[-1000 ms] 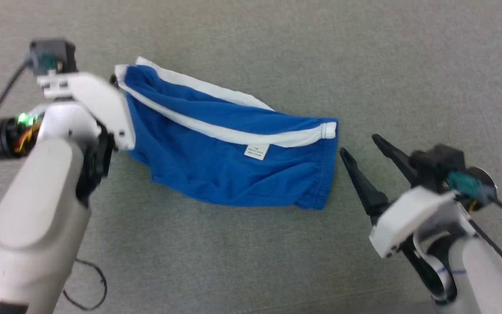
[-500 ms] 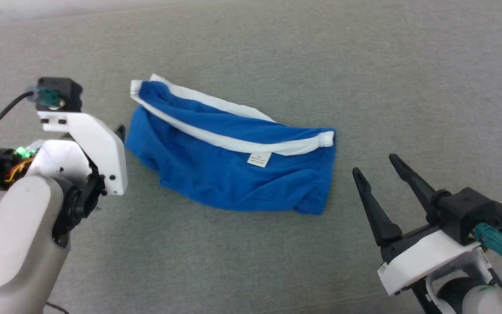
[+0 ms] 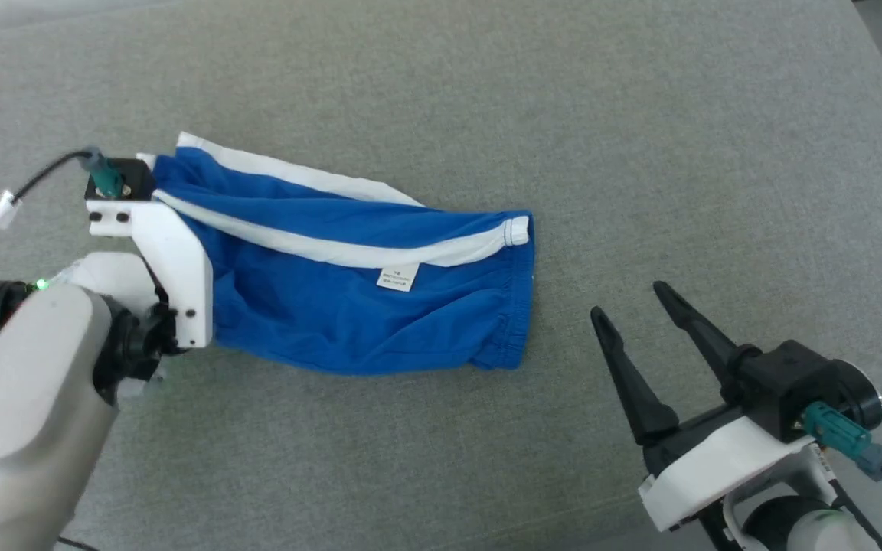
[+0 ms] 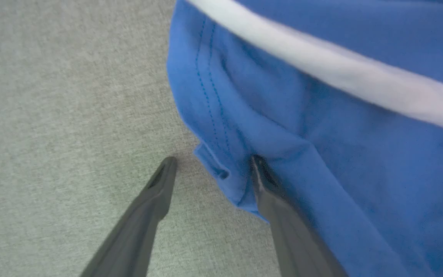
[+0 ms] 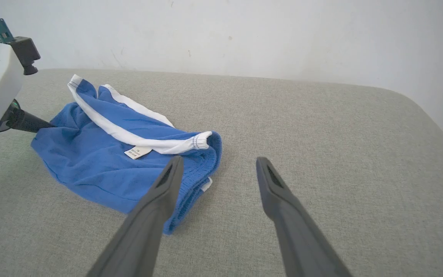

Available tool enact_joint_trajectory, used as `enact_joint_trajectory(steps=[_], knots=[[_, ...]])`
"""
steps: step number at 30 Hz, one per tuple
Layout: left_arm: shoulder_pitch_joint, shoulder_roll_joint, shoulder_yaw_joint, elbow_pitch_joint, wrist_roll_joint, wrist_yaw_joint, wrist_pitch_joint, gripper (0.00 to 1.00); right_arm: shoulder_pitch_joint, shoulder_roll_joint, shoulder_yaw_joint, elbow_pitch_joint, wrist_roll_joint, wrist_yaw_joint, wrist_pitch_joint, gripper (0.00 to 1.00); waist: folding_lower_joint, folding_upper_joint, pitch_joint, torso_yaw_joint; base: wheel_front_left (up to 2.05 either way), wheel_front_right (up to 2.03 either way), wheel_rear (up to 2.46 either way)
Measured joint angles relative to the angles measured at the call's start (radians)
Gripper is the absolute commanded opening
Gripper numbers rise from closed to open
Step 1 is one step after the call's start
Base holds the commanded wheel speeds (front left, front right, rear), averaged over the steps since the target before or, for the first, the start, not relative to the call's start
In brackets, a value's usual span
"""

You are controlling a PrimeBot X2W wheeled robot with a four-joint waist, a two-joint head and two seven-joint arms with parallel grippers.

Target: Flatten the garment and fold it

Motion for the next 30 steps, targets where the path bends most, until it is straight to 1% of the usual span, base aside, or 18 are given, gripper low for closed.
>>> enact_joint_trajectory(steps=[1,3,4,9,13,16,19,21,26,30], knots=[[-0.008,0.0,-0.002,0.008,-0.005,0.0,0.022,0.97,0.0,0.0,0.003,0.002,0.0,0.0,0.0,1.0,-0.0001,0.0,0.005,-0.003,0.0,0.0,0.0],[-0.023,0.001,-0.005,0.016,-0.02,0.0,0.066,0.36,-0.001,0.001,0.009,0.003,-0.001,0.0,-0.001,1.0,-0.0003,0.0,0.014,-0.01,0.0,0.0,0.0],[-0.025,0.0,-0.004,0.014,-0.03,0.0,0.077,0.0,-0.001,0.0,0.009,0.004,-0.001,0.0,-0.001,1.0,-0.0003,0.0,0.018,-0.012,0.0,0.0,0.0],[-0.013,-0.016,0.002,-0.02,-0.051,0.007,0.082,0.0,-0.003,-0.003,0.007,0.011,0.0,0.0,0.003,1.0,-0.0002,0.0,0.033,-0.012,0.0,0.0,0.0],[0.023,-0.027,0.02,-0.043,-0.052,0.025,0.014,0.0,-0.007,-0.013,0.007,0.021,0.009,0.0,0.023,1.0,-0.0001,0.0,0.034,-0.002,0.0,0.0,0.0],[0.061,-0.036,0.026,-0.066,-0.039,0.038,-0.072,0.0,-0.015,-0.022,0.003,0.048,0.031,0.0,0.078,1.0,0.0,0.0,0.027,0.008,0.0,0.0,0.0],[0.107,-0.04,0.03,-0.106,-0.014,0.056,-0.159,0.0,-0.027,-0.036,0.008,0.1,0.073,0.0,0.163,1.0,0.0001,0.0,0.016,0.019,0.0,0.0,0.0],[0.136,-0.044,0.03,-0.142,-0.007,0.058,-0.195,0.0,-0.044,-0.04,0.012,0.133,0.105,0.0,0.216,1.0,0.0001,0.0,0.009,0.031,0.0,0.0,0.0],[0.172,-0.043,0.01,-0.216,0.003,0.045,-0.233,0.0,-0.126,-0.04,0.025,0.223,0.163,0.0,0.314,1.0,0.0001,0.0,-0.006,0.072,0.0,0.0,0.0],[0.172,-0.043,0.006,-0.249,0.012,0.044,-0.247,0.0,-0.203,-0.036,0.041,0.315,0.194,0.0,0.366,1.0,0.0001,0.0,-0.011,0.104,0.0,0.0,0.0]])
